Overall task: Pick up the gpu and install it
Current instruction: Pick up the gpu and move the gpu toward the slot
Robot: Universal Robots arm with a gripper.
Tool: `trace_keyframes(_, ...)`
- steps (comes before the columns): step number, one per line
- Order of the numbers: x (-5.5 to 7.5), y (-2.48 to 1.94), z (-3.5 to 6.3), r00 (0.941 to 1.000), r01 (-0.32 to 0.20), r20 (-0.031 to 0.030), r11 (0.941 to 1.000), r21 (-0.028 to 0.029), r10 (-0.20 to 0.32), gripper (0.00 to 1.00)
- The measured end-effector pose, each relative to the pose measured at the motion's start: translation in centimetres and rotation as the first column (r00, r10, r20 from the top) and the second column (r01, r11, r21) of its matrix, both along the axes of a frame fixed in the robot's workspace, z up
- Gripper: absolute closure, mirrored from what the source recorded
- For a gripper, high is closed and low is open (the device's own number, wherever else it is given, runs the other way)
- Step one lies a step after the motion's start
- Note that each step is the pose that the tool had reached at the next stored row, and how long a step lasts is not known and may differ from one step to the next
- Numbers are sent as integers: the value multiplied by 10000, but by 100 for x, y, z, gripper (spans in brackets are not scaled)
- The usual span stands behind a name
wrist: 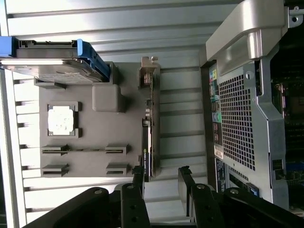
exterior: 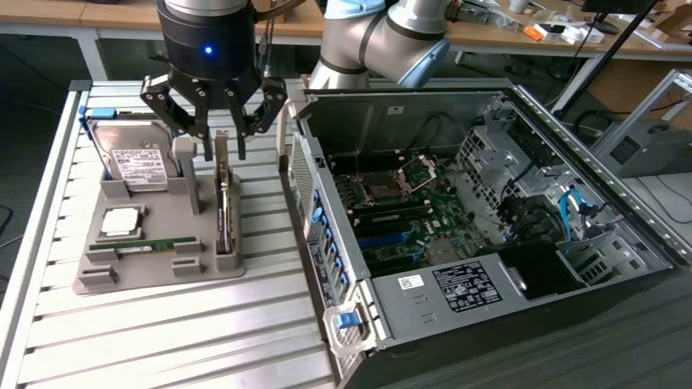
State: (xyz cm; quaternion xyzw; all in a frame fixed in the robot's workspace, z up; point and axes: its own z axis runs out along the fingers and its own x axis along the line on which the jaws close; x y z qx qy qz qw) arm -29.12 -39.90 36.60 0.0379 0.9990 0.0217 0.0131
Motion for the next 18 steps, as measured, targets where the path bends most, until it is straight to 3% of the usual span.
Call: trace_keyframes(18, 0, 0, -77, 10000, 0, 1, 10000, 1, 0, 58)
